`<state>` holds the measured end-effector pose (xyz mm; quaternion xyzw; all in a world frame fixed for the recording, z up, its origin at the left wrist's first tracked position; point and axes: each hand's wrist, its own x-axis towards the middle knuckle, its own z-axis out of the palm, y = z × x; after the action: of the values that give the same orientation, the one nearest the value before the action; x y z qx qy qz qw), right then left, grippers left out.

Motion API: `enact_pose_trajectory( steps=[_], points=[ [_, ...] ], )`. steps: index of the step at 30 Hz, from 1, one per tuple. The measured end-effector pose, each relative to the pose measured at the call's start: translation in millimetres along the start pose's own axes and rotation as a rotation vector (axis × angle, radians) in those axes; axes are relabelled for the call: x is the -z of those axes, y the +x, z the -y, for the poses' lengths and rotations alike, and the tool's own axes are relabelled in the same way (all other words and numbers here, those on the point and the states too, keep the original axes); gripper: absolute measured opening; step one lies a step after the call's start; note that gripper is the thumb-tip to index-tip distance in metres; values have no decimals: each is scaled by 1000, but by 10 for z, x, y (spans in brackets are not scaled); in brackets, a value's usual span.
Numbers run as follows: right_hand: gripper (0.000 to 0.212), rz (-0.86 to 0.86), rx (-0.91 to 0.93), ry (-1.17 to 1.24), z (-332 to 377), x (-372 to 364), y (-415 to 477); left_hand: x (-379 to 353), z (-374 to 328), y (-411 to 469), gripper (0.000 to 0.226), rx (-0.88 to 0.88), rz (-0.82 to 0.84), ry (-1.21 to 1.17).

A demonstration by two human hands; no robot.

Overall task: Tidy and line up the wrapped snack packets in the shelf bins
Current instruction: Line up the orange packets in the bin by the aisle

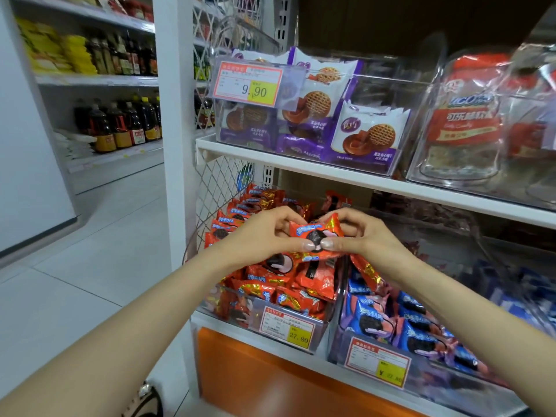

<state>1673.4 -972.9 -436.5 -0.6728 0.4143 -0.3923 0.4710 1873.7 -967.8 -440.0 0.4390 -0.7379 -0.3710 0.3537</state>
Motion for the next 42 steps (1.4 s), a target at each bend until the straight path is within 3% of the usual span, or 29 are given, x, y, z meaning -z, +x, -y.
enact_pose_trajectory(
  steps=[5, 8, 14, 17, 20, 23, 27, 32, 36, 42],
  points=[
    [29, -7, 5, -123, 33, -148, 22, 228, 71, -24, 21, 8, -8, 142],
    [22, -57, 43, -398, -48, -358, 65, 333, 133, -53, 24, 39, 49, 436],
    [30, -83, 132, -870, -175, -596, 116, 380, 286, -89, 37, -33, 89, 850],
    [27, -79, 142, -889, -177, -612, 129, 460, 283, -140, 43, -79, 107, 823],
    [30, -75, 185, -918, -228, -652, 139, 394, 317, -227, 56, -60, 197, 980],
    [33, -43, 204, -934, -233, -646, 156, 267, 428, -240, 63, -156, 75, 1114],
    [27, -9, 122, -822, -85, -386, 234, 222, 520, -180, 61, -250, -67, 1078],
    [18, -213, -31, -865, -151, 387, 445, 272, 452, -168, 63, -118, 67, 1071],
    [20, -235, -4, -835, -333, 533, 620, 309, 419, -174, 60, -90, 119, 1006],
    [52, -148, -13, -1232, -444, 432, 968, 289, 344, -105, 63, -115, 12, 839]
  ],
)
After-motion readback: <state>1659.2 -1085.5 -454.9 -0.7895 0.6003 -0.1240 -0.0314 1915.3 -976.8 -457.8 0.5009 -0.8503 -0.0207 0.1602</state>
